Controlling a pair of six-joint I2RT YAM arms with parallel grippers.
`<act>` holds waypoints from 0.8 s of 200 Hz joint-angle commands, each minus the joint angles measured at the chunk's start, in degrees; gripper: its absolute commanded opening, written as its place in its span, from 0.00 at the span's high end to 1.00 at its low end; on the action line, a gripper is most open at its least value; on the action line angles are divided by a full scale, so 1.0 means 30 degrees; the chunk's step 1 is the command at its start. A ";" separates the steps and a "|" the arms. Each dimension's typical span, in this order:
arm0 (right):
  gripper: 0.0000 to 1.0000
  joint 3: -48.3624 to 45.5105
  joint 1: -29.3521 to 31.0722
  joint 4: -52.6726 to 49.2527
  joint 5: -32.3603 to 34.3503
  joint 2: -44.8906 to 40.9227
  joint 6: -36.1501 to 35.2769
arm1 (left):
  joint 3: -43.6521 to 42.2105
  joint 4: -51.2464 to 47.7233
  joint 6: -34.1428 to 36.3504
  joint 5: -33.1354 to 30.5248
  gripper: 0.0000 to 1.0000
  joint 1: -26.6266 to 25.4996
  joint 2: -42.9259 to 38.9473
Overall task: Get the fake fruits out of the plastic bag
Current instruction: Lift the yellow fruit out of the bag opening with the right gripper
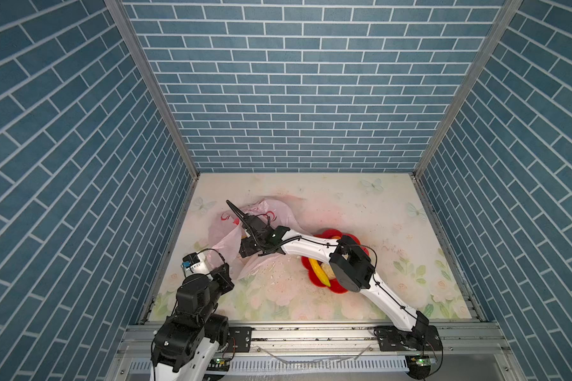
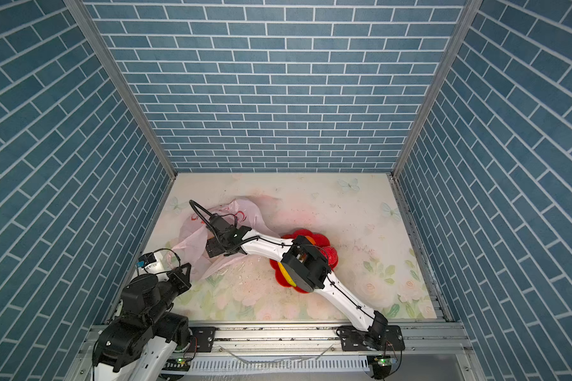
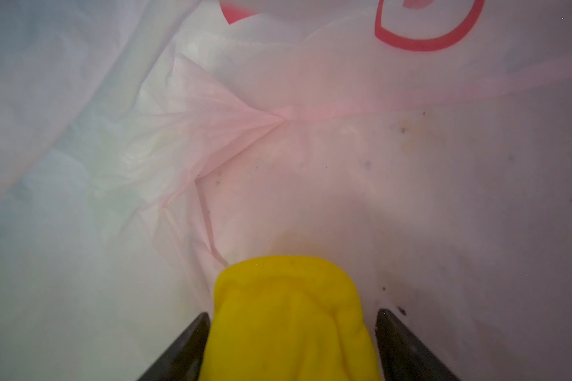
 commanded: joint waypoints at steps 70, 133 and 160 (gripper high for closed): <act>0.46 0.0787 -0.0151 -0.0704 -0.0383 -0.0436 -0.0081 | -0.0516 -0.0145 -0.0226 -0.0911 0.97 -0.0075 -0.0106; 0.51 -0.0788 -0.0201 -0.1847 -0.0383 -0.2811 -0.1117 | -0.0780 -0.0254 -0.0212 -0.3433 0.95 -0.0073 0.0018; 0.52 -0.1656 -0.0135 -0.2297 -0.1082 -0.3795 -0.1506 | -0.1000 0.0303 0.0109 -0.3602 0.95 -0.0073 0.0185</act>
